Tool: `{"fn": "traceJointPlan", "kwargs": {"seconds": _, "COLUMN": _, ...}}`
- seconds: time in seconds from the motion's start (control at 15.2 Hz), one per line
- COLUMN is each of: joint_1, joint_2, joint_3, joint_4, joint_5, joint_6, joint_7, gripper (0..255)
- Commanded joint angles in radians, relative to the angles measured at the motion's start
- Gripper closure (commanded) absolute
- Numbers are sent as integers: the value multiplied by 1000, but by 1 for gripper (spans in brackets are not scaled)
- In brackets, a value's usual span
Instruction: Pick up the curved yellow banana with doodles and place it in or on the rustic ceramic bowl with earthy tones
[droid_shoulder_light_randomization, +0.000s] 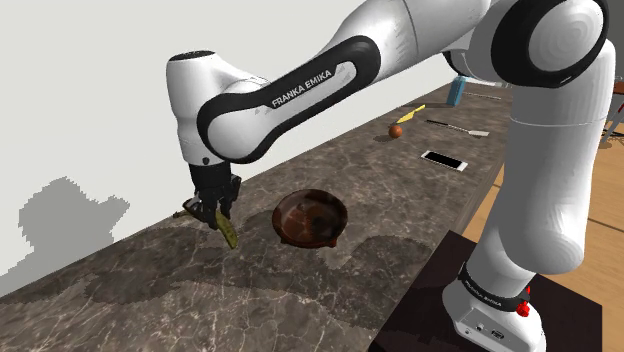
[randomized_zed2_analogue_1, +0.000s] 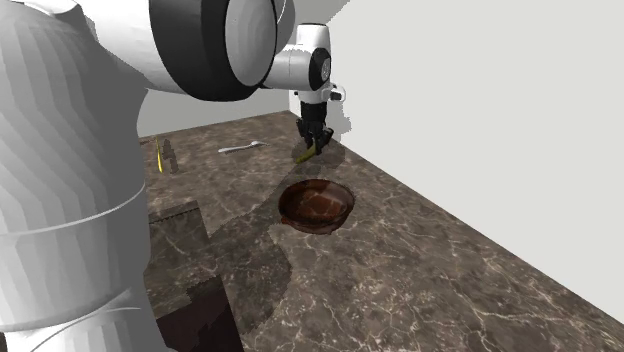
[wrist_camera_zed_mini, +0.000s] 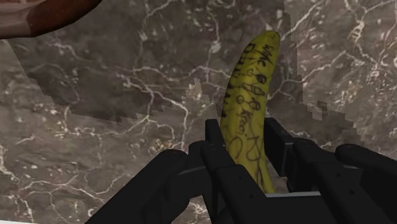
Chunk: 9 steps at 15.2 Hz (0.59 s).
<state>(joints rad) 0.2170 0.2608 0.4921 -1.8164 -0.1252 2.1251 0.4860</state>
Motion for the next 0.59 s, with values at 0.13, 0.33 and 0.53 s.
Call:
{"fn": "traceJointPlan", "kwargs": {"seconds": 0.13, "joint_1": -2, "joint_2": -18, "joint_3": 4, "joint_4": 34, "joint_5": 12, "joint_6": -50, "joint_7": -7, "gripper": 255}}
{"fn": "traceJointPlan", "kwargs": {"seconds": 0.33, "joint_1": -4, "joint_2": -29, "joint_3": 6, "joint_4": 62, "joint_5": 19, "joint_6": -87, "joint_7": -12, "gripper": 255}}
{"fn": "traceJointPlan", "kwargs": {"seconds": 0.53, "joint_1": -4, "joint_2": -38, "joint_3": 8, "joint_4": 91, "joint_5": 25, "joint_6": -125, "joint_7": -15, "gripper": 255}}
